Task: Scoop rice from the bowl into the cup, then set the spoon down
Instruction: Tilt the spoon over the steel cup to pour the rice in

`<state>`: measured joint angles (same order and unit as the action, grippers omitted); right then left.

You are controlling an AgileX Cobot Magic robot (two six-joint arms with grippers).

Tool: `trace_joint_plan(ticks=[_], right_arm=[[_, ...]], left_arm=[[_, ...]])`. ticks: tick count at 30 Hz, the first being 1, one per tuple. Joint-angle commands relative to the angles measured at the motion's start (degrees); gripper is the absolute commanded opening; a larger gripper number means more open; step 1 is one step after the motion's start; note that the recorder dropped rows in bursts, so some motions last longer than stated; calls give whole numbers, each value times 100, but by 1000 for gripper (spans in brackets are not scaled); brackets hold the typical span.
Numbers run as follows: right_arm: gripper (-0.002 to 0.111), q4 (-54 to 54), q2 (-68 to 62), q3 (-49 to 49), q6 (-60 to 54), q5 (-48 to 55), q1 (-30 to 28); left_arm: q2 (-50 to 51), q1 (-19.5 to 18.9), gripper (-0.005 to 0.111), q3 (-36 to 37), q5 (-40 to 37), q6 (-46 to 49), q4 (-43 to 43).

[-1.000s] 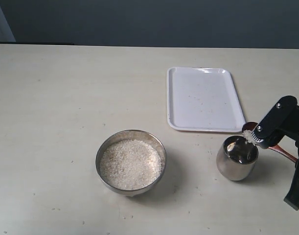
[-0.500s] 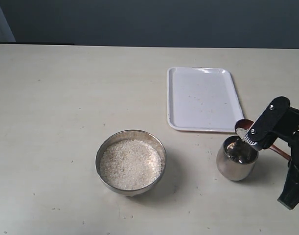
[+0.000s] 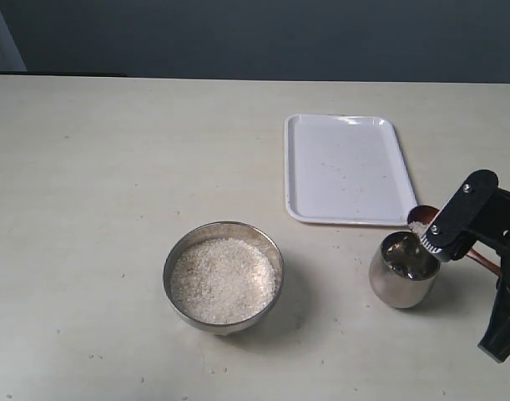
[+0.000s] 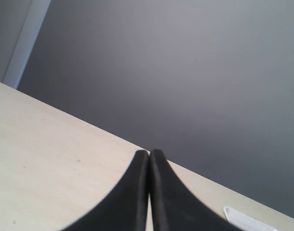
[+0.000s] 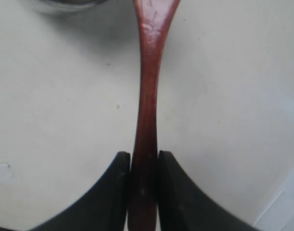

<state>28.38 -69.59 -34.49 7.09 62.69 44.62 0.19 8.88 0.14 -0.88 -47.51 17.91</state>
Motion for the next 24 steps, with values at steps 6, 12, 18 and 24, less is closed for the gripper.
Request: trace_joint_plan(ticks=[6, 12, 18, 24], right_arm=[[-1, 84, 1, 50, 152, -13, 9], [-1, 356, 1, 50, 340, 33, 343], [-1, 571, 1, 50, 519, 161, 413], [-1, 495, 1, 50, 519, 161, 413]], left_arm=[[-19, 36, 0, -14, 44, 5, 18], [-19, 36, 0, -14, 44, 5, 18], [-19, 36, 0, -14, 44, 5, 18], [-19, 36, 0, -14, 44, 5, 18]])
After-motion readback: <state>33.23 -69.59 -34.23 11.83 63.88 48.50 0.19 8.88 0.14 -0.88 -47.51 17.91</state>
